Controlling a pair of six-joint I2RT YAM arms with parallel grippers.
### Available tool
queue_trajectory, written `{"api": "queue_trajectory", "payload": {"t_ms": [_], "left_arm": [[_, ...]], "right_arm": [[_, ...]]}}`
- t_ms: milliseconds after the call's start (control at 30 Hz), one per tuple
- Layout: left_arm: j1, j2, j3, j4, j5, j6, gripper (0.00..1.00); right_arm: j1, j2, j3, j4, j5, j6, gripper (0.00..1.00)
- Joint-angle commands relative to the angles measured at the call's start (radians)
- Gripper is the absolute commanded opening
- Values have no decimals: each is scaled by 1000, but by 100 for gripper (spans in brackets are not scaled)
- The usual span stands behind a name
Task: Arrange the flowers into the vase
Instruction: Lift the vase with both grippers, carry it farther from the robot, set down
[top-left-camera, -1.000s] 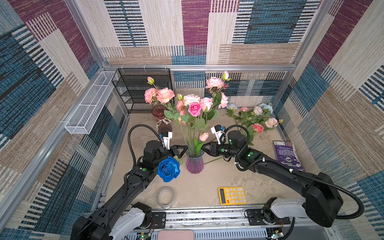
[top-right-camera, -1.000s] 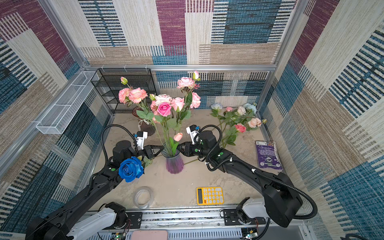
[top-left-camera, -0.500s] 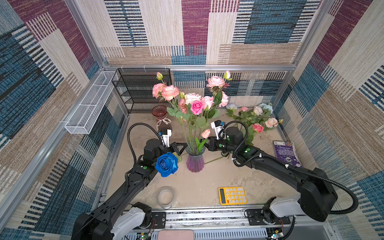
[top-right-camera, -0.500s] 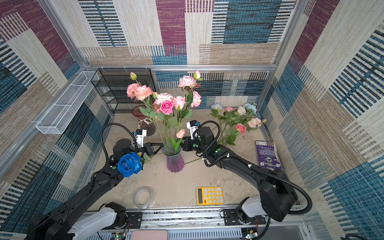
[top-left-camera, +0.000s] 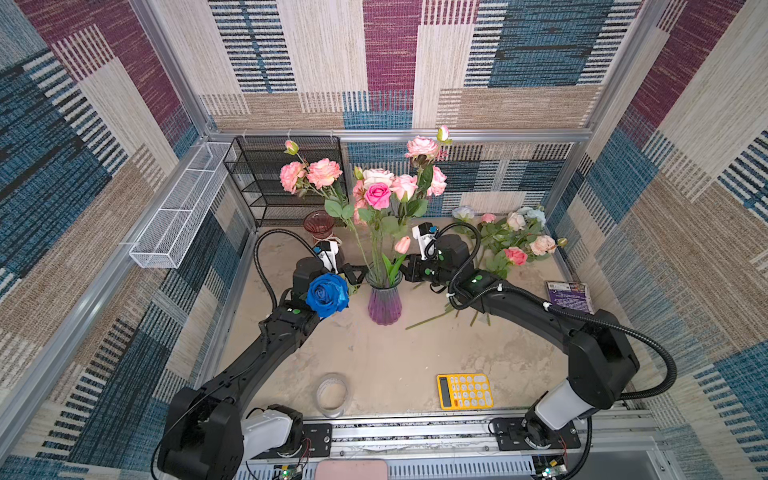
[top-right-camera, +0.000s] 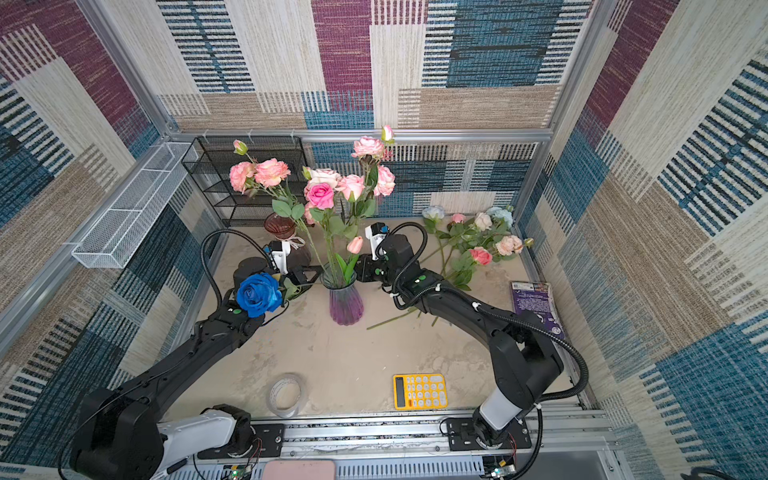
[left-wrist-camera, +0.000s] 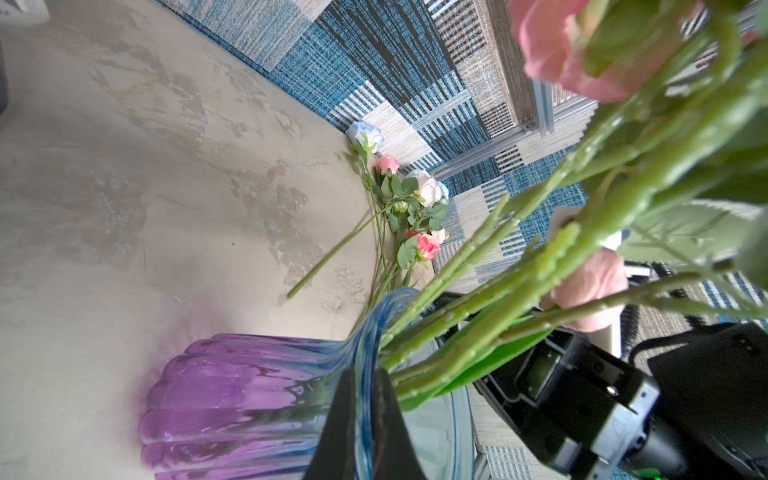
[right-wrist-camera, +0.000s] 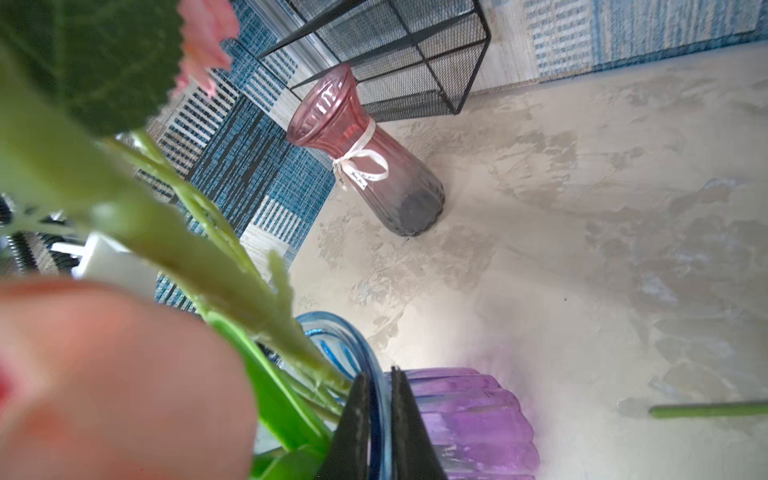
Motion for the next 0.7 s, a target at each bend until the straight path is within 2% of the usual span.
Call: {"api": "queue_trajectory", "payload": {"t_ms": [0, 300, 667], "left_arm": [[-4, 69, 62, 64, 116, 30, 3], [12, 350, 291, 111, 122, 22, 2], [27, 572, 562, 15, 100, 45, 2]], "right_arm": [[-17, 49, 46, -15, -82, -40, 9], [-114, 211, 261, -90, -82, -90, 9], [-170, 401, 523, -194, -71, -128, 10]]}}
